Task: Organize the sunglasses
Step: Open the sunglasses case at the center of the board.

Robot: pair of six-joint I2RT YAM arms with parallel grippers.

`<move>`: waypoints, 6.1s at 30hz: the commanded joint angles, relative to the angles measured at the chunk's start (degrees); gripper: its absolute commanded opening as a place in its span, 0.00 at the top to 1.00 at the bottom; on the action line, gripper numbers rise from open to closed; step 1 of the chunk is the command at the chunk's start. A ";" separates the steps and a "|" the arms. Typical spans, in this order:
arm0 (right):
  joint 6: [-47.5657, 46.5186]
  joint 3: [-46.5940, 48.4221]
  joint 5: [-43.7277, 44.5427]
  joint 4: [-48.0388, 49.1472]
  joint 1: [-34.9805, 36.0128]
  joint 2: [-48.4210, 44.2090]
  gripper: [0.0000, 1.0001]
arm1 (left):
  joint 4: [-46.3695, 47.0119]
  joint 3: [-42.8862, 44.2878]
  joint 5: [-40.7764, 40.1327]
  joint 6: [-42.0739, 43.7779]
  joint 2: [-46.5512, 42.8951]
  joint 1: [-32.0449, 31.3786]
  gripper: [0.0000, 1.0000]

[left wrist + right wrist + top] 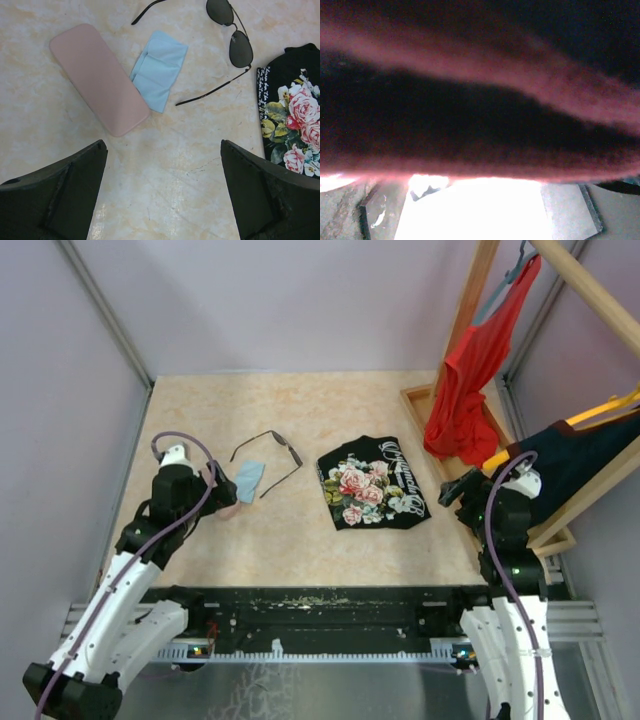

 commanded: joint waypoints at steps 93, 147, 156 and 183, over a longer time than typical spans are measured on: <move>0.40 0.44 4.95 24.84 50.87 39.18 0.05 | 9.73 10.75 -16.05 -21.48 49.89 8.82 0.14; 5.11 -2.56 -9.78 56.19 50.62 25.66 0.11 | 46.27 0.52 43.46 -3.23 13.35 -12.01 1.00; 5.76 -2.14 -8.01 56.78 50.60 28.67 0.12 | 49.86 -1.28 42.21 -7.00 12.58 -12.09 1.00; 7.33 -1.09 -4.69 60.10 50.60 34.62 0.14 | 50.43 -2.67 44.51 -6.09 12.95 -12.10 1.00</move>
